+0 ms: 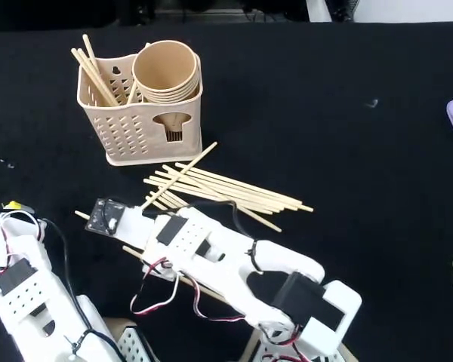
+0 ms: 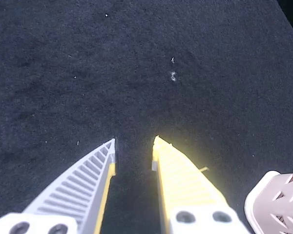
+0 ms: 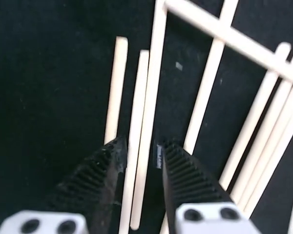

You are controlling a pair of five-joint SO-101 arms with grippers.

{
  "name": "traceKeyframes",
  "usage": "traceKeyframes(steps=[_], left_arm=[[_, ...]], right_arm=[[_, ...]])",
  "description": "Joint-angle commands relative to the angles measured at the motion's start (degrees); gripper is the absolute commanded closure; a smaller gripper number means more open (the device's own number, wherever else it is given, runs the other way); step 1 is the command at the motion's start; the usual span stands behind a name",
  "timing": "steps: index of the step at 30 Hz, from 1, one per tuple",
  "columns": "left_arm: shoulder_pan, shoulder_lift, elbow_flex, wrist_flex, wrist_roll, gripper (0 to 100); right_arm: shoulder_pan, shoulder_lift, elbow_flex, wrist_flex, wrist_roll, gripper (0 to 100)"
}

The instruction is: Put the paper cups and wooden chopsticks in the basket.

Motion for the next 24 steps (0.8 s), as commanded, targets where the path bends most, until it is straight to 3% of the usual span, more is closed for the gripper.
traceKeyframes(steps=[1,4,6,9,18,24], left_arm=[[-0.1,-0.9,-2.3,-1.2,0.2,87],[-0.1,-0.9,-2.3,-1.2,0.2,87],[-0.1,-0.9,-2.3,-1.2,0.2,87],[-0.1,-0.9,-2.3,-1.1,0.2,87],[-0.1,-0.9,-2.4,-1.1,0.2,87],[-0.1,-0.9,-2.3,-1.1,0.2,87]], right_arm=[[-0.4,2.4,-3.8,1.1,-0.4,88.8],[-0.2,5.3,-5.3,4.0,-0.4,91.2],[-0.1,5.3,-6.1,5.8,-0.4,99.5],[0.5,2.7,-6.3,9.0,-0.4,98.8],[8.3,-22.9,-6.2,17.1,2.8,98.8],[12.2,-38.0,-9.9,16.4,2.4,98.8]])
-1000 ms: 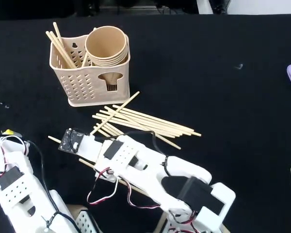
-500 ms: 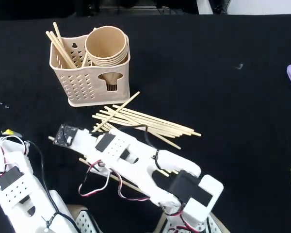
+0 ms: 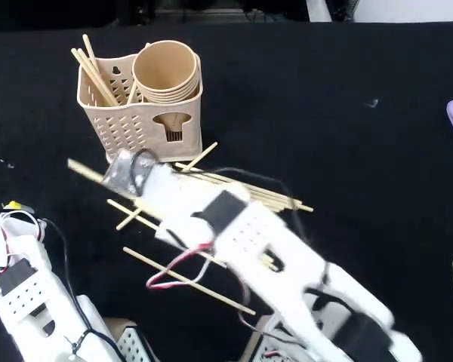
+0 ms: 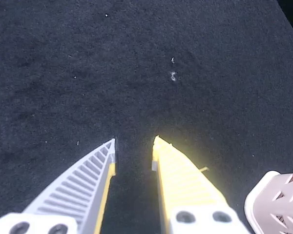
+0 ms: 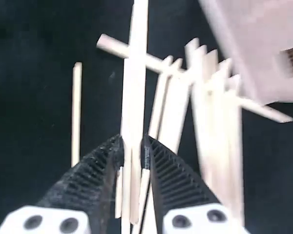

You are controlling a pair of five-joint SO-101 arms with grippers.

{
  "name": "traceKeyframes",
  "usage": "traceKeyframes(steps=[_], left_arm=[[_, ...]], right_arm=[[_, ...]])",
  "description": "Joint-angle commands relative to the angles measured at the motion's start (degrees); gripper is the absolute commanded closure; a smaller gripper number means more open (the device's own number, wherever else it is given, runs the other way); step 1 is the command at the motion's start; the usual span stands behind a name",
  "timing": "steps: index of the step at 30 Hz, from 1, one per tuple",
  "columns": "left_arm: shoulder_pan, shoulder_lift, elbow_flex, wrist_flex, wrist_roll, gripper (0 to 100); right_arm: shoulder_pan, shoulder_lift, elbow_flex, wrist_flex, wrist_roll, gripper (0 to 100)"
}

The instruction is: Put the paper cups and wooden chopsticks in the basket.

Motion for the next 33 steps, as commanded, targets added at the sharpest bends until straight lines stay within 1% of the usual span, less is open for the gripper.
traceKeyframes(steps=[1,3,5,6,8,10,12,16,18,20,24,27,29,33], left_arm=[[-0.1,-0.9,-2.2,-1.2,0.2,87],[0.0,-0.9,-2.2,-1.2,0.2,87],[0.0,-0.9,-2.2,-1.2,0.2,87],[0.0,-0.9,-2.2,-1.2,0.2,87],[0.0,-0.9,-2.2,-1.2,0.2,87],[0.0,-0.9,-2.2,-1.1,0.2,87],[0.0,-0.9,-2.2,-1.0,0.2,87],[0.0,-0.9,-2.2,-1.0,0.2,87],[0.0,-0.9,-2.2,-1.0,0.2,87],[0.0,-0.9,-2.2,-1.0,0.2,87],[0.0,-0.9,-2.2,-1.0,0.2,87],[0.0,-0.9,-2.2,-1.0,0.2,87],[0.0,-0.9,-2.2,-1.0,0.2,87],[0.0,-0.9,-2.2,-1.0,0.2,87]], right_arm=[[2.7,-11.1,-6.0,-1.9,0.1,98.8],[3.2,-15.0,-8.8,-6.4,0.1,98.7],[3.1,-16.7,-10.9,-13.7,-0.2,98.7],[3.0,-16.7,-11.6,-18.0,-1.7,98.7],[2.9,-15.8,-12.4,-27.9,-7.1,98.7],[3.1,-13.8,-12.6,-39.0,-12.7,98.7],[3.1,-10.8,-12.6,-49.6,-15.6,98.7],[3.2,-1.5,-12.8,-68.0,-15.9,98.7],[4.1,3.6,-14.8,-74.5,-15.9,98.7],[5.4,8.7,-19.0,-77.5,-15.9,98.7],[8.3,18.6,-29.9,-77.7,-15.9,98.7],[9.8,25.0,-34.9,-77.7,-15.9,98.8],[10.6,27.7,-36.4,-76.1,-15.9,98.8],[11.9,27.6,-37.2,-71.6,-16.4,98.8]])
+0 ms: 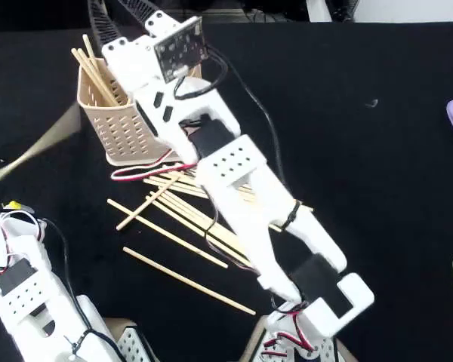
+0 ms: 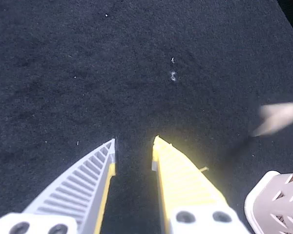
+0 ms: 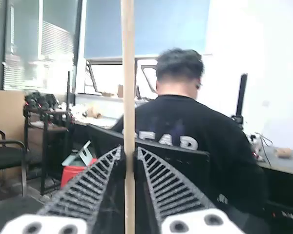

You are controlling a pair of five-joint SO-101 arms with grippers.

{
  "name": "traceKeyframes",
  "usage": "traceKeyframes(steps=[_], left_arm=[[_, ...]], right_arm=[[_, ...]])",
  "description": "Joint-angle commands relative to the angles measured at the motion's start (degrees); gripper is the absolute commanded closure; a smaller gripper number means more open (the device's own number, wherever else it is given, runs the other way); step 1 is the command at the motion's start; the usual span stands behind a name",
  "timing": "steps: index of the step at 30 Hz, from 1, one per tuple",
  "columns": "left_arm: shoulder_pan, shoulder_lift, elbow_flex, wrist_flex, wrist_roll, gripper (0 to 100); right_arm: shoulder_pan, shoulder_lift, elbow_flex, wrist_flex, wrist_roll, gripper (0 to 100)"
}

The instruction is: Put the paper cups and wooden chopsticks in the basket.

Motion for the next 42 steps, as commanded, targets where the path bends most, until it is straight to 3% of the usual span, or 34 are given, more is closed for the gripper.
traceKeyframes(steps=[1,8,22,31,36,42], left_arm=[[0.0,-0.9,-2.2,-1.1,0.2,87],[0.8,-0.9,-2.2,-1.0,0.2,87],[1.5,-0.9,-2.2,-0.9,0.2,87],[1.7,-0.9,-2.2,-0.9,0.2,87],[1.7,-0.9,-2.2,-0.9,0.2,87],[1.7,-0.9,-2.2,-0.9,0.2,87]], right_arm=[[1.8,-1.7,-4.1,3.3,-0.6,98.8],[0.4,-3.6,-0.1,7.5,-0.7,98.7],[0.2,15.6,-8.7,7.8,-0.7,98.5],[0.3,9.6,3.0,7.8,-0.7,97.5],[0.2,2.5,9.5,7.8,-0.7,83.3],[0.2,-4.5,11.7,7.8,-0.7,85.9]])
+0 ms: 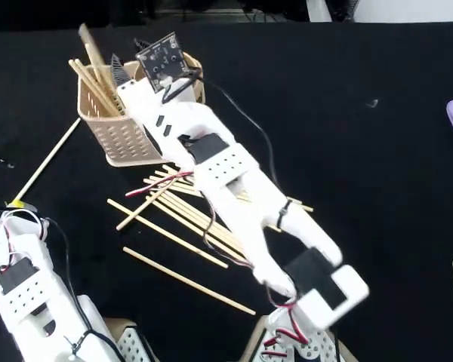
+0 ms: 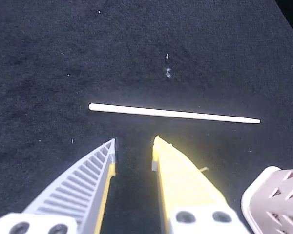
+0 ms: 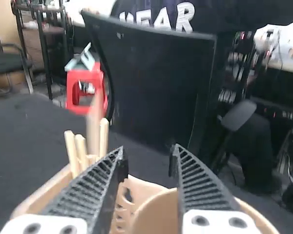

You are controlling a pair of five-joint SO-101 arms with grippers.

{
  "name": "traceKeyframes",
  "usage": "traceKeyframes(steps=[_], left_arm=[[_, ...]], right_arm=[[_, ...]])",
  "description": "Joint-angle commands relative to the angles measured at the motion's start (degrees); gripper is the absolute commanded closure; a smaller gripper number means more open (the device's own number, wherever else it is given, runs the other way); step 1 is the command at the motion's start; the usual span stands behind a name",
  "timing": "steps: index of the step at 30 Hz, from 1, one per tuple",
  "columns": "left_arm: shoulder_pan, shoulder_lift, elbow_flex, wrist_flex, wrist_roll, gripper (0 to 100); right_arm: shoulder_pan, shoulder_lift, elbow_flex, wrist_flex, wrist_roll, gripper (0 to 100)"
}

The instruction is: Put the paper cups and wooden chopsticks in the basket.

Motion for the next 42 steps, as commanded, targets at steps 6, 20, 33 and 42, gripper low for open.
traceKeyframes(steps=[6,20,33,42], left_arm=[[0.5,-0.9,-2.2,-0.9,0.1,87],[4.4,1.1,-19.5,16.4,-17.0,86],[4.2,50.5,-55.7,29.7,-54.9,86],[6.0,78.6,-85.0,39.0,-65.9,86]], right_arm=[[-0.3,-11.3,-2.3,0.1,-0.4,86.0],[0.7,-52.8,0.9,64.4,0.0,86.1],[6.2,-71.5,52.8,59.2,2.8,86.0],[6.5,-82.0,68.2,52.7,1.0,86.1]])
